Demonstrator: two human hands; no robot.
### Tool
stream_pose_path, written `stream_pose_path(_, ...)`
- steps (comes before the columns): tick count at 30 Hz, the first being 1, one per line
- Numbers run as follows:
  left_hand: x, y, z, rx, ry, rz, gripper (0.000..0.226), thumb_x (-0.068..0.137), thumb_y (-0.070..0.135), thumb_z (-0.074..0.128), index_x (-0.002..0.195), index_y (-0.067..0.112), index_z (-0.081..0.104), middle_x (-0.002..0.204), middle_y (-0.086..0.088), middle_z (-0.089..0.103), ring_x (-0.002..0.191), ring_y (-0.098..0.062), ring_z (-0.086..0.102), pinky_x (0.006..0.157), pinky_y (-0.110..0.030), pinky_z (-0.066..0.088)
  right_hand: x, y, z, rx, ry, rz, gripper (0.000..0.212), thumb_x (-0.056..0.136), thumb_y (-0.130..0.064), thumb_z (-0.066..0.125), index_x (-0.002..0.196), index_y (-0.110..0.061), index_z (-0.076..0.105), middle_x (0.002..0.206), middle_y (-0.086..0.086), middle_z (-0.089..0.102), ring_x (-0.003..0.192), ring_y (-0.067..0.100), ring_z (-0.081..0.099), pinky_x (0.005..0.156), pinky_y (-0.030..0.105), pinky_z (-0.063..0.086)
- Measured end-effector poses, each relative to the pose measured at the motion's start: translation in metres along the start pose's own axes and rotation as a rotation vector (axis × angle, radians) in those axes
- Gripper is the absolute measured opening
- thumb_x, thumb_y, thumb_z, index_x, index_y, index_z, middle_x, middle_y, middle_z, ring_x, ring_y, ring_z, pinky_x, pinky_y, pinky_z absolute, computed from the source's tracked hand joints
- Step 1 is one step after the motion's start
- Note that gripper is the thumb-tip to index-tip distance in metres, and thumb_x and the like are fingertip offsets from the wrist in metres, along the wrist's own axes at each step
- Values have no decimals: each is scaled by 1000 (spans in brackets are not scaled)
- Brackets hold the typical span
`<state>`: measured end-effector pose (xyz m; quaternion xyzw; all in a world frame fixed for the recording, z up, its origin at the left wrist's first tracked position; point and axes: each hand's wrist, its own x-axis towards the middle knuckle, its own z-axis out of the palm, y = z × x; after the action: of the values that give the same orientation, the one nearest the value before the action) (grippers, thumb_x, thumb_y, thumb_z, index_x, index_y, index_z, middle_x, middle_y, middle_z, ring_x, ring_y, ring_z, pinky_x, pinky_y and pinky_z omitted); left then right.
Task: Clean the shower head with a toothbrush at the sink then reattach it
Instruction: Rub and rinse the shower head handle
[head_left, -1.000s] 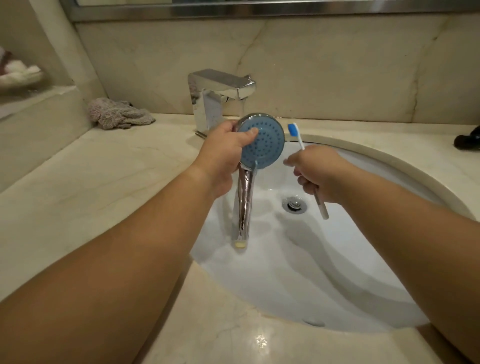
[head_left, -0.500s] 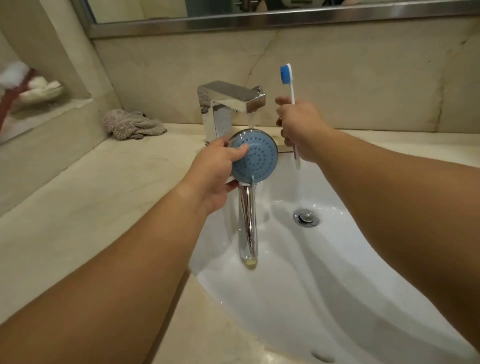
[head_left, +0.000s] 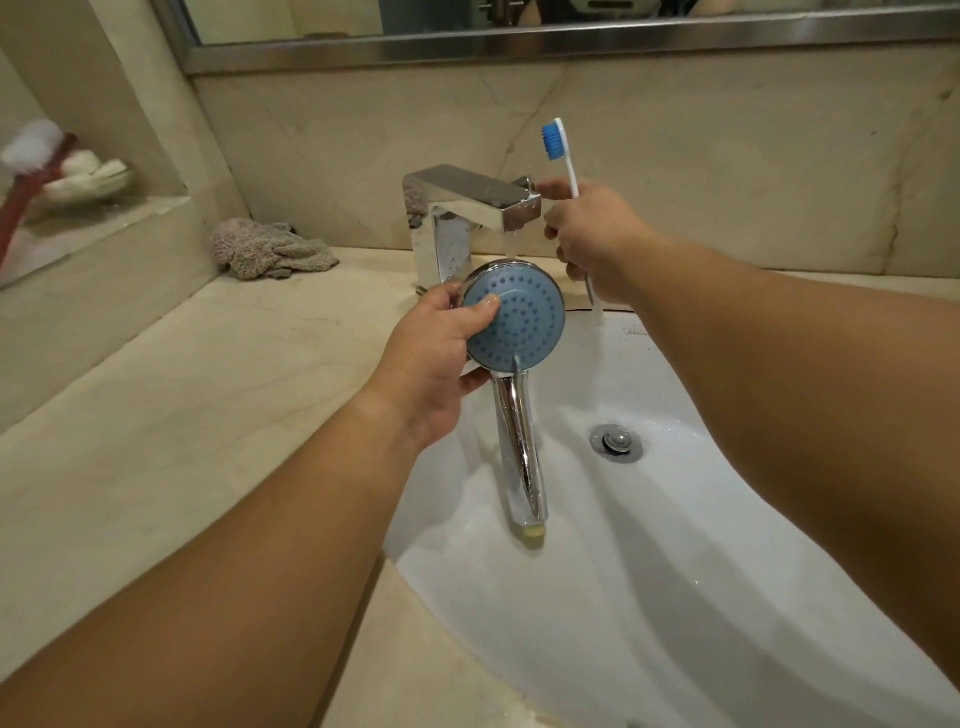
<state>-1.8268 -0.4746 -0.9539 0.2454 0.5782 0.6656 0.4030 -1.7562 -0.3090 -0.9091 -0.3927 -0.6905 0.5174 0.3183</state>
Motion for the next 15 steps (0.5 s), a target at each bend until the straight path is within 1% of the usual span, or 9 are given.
stream_pose_path(3,0,1,1,-4,-15,20,12,100,17,60,109,25,63,117,-1,68,118,-26,63,86,-43,52,-7,-5,-1,18,-14,-17,34,97,-8,41,117,-28,59,85,3,55,62,11,42,54,26,38)
stream_pose_path(6,0,1,1,-11,-28,35,12,101,18,60,110,24,62,120,-3,68,119,-27,63,91,-45,53,-17,-7,-1,-9,-35,-40,33,98,-11,43,125,-23,56,84,2,53,63,11,44,56,26,41)
stream_pose_path(7,-1,2,1,-13,-33,42,12,101,18,60,111,23,62,122,-4,68,119,-28,63,92,-46,54,-23,-5,-2,-19,-20,-49,30,98,-13,45,124,-22,57,85,1,54,65,12,45,58,28,42)
stream_pose_path(8,-2,3,1,-17,-40,52,12,101,18,60,111,23,62,123,-5,68,119,-29,63,92,-46,54,-31,-1,-3,-24,9,-57,25,98,-17,47,120,-21,59,85,1,55,66,12,47,59,28,43)
stream_pose_path(10,-3,5,0,-24,-60,84,12,101,18,60,111,24,62,126,-8,67,120,-31,64,93,-48,56,-53,13,-9,-17,29,-81,17,98,-28,51,104,-19,64,85,2,58,65,12,48,58,26,43)
stream_pose_path(11,-4,6,-1,-29,-72,103,12,101,18,60,112,23,62,128,-10,67,121,-32,64,95,-50,56,-67,20,-14,-7,-4,-105,22,98,-36,52,96,-19,64,84,2,59,62,12,47,55,25,43)
stream_pose_path(12,-5,7,-1,-32,-88,124,14,101,18,60,114,22,62,129,-12,66,121,-33,64,98,-51,56,-80,26,-20,15,-59,-127,28,97,-44,52,93,-19,64,84,2,60,59,11,46,52,23,41)
stream_pose_path(13,-6,9,0,-34,-108,145,17,101,17,59,117,20,62,130,-13,66,122,-33,64,99,-51,56,-93,31,-26,33,-117,-149,32,95,-48,53,96,-18,65,86,3,62,56,12,46,50,21,40)
stream_pose_path(15,-7,11,2,-24,-168,191,24,102,14,58,125,15,61,125,-12,68,122,-33,65,99,-48,57,-111,36,-36,2,-190,-170,37,90,-49,61,115,-22,62,96,2,65,56,13,51,47,20,42)
